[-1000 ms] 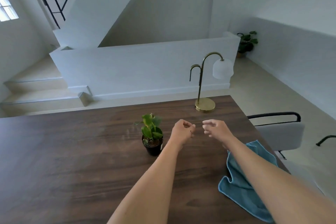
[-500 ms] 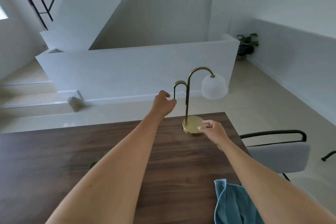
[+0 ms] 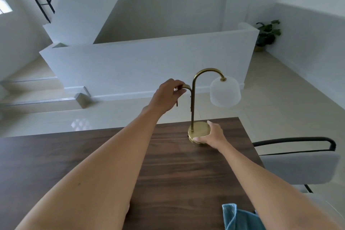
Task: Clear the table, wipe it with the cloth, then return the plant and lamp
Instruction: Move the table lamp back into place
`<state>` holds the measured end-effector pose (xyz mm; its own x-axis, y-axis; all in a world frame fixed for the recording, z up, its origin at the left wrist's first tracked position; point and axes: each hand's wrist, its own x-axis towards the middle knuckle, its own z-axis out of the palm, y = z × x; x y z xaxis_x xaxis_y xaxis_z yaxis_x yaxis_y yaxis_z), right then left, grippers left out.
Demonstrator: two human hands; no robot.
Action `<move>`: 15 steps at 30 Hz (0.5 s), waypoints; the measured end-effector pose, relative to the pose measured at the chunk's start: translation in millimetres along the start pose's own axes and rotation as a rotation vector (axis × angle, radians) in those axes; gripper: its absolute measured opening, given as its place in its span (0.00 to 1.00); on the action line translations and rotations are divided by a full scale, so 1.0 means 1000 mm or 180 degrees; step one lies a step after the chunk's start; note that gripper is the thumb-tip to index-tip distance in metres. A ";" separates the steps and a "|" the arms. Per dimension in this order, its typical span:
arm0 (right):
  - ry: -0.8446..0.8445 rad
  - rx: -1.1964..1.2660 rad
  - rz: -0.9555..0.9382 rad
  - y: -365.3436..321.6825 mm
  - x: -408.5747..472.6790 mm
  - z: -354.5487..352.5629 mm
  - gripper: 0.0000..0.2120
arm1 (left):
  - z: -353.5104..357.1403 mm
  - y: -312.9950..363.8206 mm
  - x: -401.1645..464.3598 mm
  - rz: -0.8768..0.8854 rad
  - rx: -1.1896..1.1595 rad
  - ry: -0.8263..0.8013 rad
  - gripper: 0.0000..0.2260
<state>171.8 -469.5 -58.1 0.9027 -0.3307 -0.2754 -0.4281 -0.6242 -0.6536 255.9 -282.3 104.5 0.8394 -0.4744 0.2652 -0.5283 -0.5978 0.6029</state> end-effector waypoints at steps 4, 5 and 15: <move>-0.0199 -0.0416 -0.0170 0.002 0.004 0.009 0.61 | 0.001 -0.001 0.005 0.0135 -0.0264 -0.0132 0.07; -0.0164 -0.0438 -0.0173 0.004 0.005 0.012 0.62 | 0.001 -0.002 0.005 0.0110 -0.0404 -0.0145 0.06; 0.0296 -0.0556 -0.0184 0.002 -0.001 0.021 0.61 | -0.012 -0.004 0.002 -0.0005 -0.0619 -0.0333 0.06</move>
<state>171.2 -456.0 -74.2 0.9214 -0.3497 -0.1694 -0.3842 -0.7546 -0.5319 261.4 -273.3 112.2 0.8171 -0.5440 0.1907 -0.4839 -0.4675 0.7398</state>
